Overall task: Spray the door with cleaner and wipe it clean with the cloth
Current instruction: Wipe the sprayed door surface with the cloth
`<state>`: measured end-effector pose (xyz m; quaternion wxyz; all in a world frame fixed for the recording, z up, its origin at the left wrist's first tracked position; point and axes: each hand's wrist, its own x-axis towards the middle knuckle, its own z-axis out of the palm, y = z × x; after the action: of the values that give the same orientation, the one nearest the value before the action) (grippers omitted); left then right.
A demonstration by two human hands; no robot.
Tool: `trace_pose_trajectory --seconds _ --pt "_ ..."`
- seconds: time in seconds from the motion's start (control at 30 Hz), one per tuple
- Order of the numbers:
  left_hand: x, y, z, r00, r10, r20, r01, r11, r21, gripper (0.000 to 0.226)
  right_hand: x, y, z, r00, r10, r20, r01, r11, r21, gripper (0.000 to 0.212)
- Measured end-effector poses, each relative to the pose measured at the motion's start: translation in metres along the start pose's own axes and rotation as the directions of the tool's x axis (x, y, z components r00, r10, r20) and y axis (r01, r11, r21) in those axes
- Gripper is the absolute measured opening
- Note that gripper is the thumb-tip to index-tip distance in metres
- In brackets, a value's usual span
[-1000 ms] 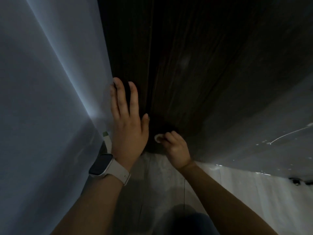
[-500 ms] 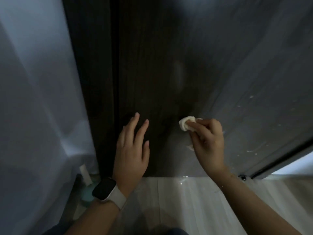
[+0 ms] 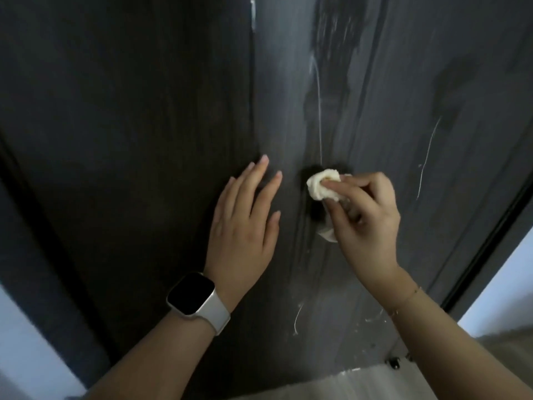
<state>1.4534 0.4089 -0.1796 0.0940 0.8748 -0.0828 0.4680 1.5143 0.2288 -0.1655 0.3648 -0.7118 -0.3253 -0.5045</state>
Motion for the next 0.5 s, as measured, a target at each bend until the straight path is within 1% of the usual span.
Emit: trace_pose_trajectory --seconds 0.07,0.17,0.23,0.3,0.4,0.5 --pt "0.026 0.005 0.002 0.999 -0.005 -0.032 0.006 0.999 0.047 0.055 0.021 0.018 -0.001 0.999 0.0 -0.033 0.001 0.999 0.054 0.028" --pt "0.055 0.008 0.0 0.991 0.056 -0.125 -0.036 0.987 0.156 0.056 0.043 0.038 -0.002 0.993 -0.006 -0.117 0.016 0.996 0.09 0.025" --pt "0.072 0.005 0.002 0.977 0.099 -0.187 -0.051 0.969 0.243 0.058 0.049 0.047 0.002 0.989 -0.017 -0.147 0.03 0.996 0.085 0.028" --pt "0.086 0.001 0.009 0.968 0.088 -0.233 -0.013 0.952 0.307 0.057 0.05 0.053 0.009 0.987 -0.05 -0.156 0.06 0.996 0.06 0.031" --pt "0.091 -0.001 0.021 0.959 0.079 -0.273 0.046 0.904 0.425 0.057 0.042 0.06 0.014 0.983 -0.128 -0.129 0.133 0.99 0.036 0.032" --pt "0.091 -0.003 0.026 0.957 0.084 -0.278 0.063 0.874 0.481 0.06 0.029 0.07 0.014 0.976 -0.214 -0.037 0.216 0.976 0.032 0.031"
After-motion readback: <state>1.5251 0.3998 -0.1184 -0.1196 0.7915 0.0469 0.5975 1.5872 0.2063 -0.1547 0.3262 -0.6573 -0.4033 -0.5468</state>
